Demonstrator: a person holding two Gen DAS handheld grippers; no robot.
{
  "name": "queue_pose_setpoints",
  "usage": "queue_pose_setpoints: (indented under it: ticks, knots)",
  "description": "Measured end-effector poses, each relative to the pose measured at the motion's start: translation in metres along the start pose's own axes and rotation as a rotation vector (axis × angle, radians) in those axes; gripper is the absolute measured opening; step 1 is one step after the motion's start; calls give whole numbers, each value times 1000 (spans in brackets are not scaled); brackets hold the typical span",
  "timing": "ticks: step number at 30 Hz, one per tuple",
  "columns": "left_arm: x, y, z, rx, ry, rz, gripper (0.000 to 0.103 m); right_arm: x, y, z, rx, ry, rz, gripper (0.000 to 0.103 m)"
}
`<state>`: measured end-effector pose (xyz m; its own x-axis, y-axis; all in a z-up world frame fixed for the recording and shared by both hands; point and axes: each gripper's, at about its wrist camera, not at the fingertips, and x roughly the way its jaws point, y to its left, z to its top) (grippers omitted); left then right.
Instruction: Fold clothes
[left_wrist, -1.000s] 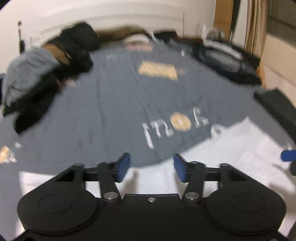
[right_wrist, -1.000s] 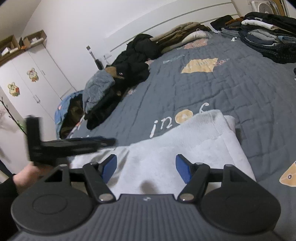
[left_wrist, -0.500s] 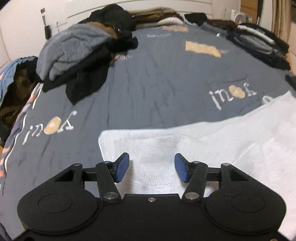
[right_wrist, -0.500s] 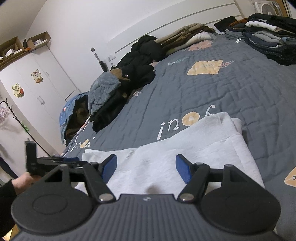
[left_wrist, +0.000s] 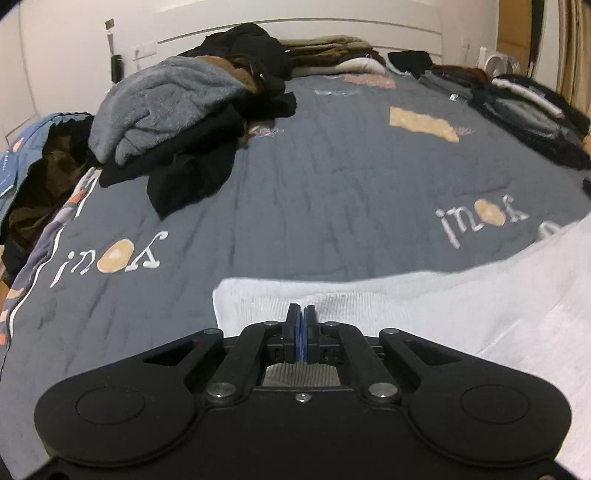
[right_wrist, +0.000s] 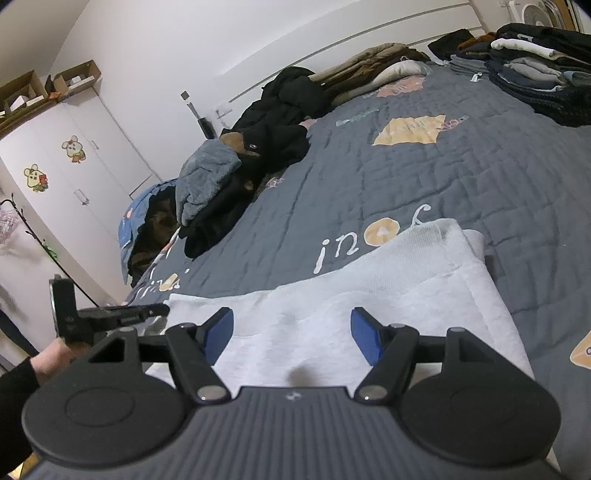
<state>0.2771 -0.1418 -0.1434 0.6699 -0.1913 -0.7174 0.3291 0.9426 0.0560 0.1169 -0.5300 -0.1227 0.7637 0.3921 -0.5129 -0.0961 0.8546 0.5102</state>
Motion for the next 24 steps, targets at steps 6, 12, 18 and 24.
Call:
queue_pose_setpoints:
  ticks: [6,12,18,24]
  knots:
    - [-3,-1,0,47,3,41,64,1,3,0,-6,8,20,69]
    - [18,-2,-11,43,56,39,59,3,8,0,-18,14,38,69]
    - [28,-4,-16,47,66,47,5,6,8,-1,-20,25,33,69]
    - [-2,20,5,-51,-78,53,5,4,8,-2,-17,25,38,69]
